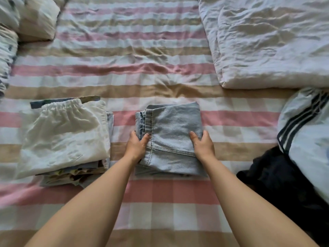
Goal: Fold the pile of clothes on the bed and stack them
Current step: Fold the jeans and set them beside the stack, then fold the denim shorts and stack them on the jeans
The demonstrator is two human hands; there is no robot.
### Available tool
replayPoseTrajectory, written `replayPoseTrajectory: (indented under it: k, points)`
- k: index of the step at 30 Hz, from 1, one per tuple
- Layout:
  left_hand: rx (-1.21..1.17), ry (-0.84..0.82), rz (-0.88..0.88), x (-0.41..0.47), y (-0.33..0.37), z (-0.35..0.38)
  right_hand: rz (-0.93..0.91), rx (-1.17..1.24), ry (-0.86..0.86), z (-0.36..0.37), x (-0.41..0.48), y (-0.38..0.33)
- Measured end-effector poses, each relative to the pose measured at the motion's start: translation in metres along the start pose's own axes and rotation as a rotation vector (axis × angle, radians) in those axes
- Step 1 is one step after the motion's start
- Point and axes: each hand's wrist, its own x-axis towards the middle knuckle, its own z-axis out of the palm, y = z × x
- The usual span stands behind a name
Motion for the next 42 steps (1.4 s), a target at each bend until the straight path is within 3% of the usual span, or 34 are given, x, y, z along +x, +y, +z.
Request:
replayPoseTrajectory:
  k: [2,4,7,13,18,25,29,32,37,42]
  points:
    - [0.154,0.002,-0.022,-0.001,0.009,-0.002,0.020,-0.036,-0.013,-0.002,0.000,-0.005]
    - [0.384,0.121,0.022,-0.014,0.019,-0.002,0.028,-0.061,-0.010,-0.011,-0.007,-0.009]
    - [0.431,0.245,0.259,-0.055,0.035,0.009,0.004,-0.049,0.061,-0.041,-0.031,-0.007]
    - [0.313,-0.114,0.618,-0.150,0.075,0.086,-0.053,-0.049,0.221,-0.149,-0.099,0.037]
    - [0.230,-0.366,0.680,-0.206,0.103,0.168,-0.025,-0.078,0.376,-0.223,-0.130,0.087]
    - [0.234,-0.547,0.738,-0.266,0.144,0.268,0.057,-0.159,0.542,-0.306,-0.146,0.142]
    - [0.216,-0.642,0.741,-0.292,0.157,0.320,0.123,-0.241,0.622,-0.343,-0.152,0.173]
    - [0.197,-0.669,0.611,-0.304,0.163,0.356,0.177,-0.330,0.526,-0.355,-0.154,0.197]
    - [0.248,-0.533,0.383,-0.305,0.165,0.393,0.225,-0.640,0.344,-0.344,-0.151,0.222]
    - [0.250,-0.511,0.321,-0.294,0.169,0.390,0.203,-0.603,0.311,-0.339,-0.150,0.230]
